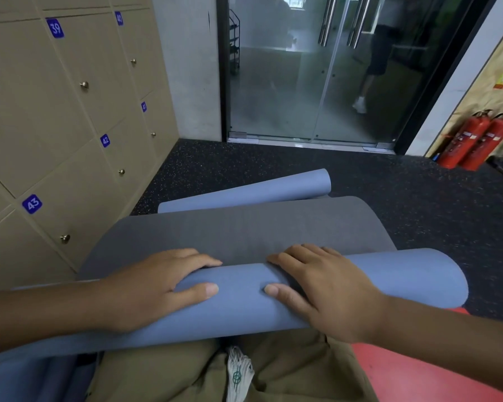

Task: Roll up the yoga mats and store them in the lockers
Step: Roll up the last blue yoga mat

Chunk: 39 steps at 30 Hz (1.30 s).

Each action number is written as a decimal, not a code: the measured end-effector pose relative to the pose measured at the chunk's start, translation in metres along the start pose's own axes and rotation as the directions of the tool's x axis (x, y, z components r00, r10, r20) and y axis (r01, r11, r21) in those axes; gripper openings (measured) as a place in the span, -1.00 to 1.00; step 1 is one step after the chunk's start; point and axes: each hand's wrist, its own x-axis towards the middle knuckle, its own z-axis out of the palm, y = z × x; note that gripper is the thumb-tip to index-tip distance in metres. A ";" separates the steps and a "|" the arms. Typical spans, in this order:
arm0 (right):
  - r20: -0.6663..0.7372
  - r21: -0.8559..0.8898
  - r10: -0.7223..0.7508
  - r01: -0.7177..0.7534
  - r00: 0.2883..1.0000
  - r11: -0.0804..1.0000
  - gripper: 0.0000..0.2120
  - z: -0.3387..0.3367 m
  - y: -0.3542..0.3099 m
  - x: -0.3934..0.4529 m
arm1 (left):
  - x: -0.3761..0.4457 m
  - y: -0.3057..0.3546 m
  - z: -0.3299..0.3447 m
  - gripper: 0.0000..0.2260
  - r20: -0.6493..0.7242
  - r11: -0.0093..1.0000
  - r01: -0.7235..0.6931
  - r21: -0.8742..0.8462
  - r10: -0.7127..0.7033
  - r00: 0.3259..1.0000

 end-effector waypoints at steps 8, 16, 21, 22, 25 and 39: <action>0.236 0.174 0.029 -0.071 0.971 0.982 -0.44 -0.018 0.018 0.040 | -0.011 0.015 0.027 -0.45 -0.310 0.983 -0.070 0.169 0.120 0.943; 0.119 0.117 0.097 -0.111 0.988 0.987 -0.37 -0.013 0.024 0.061 | 0.010 -0.002 0.023 -0.35 -0.257 0.977 -0.031 0.211 0.086 0.963; -0.119 -0.073 0.026 -0.035 0.993 0.997 -0.43 0.004 0.013 0.042 | 0.028 -0.012 0.003 -0.32 -0.125 0.995 0.017 0.094 -0.005 0.992; -0.161 -0.091 0.023 -0.038 0.987 0.995 -0.44 0.009 0.013 0.039 | 0.033 -0.014 -0.001 -0.34 -0.098 0.998 0.021 0.065 -0.014 0.995; -0.252 -0.101 0.021 -0.048 0.967 0.994 -0.45 0.021 0.015 0.039 | 0.044 -0.020 -0.010 -0.41 -0.025 1.000 0.024 0.010 -0.024 0.999; -0.072 -0.021 0.086 -0.087 0.994 0.996 -0.38 0.007 0.034 0.099 | 0.041 -0.018 0.002 -0.42 -0.339 0.988 0.052 0.146 0.000 0.941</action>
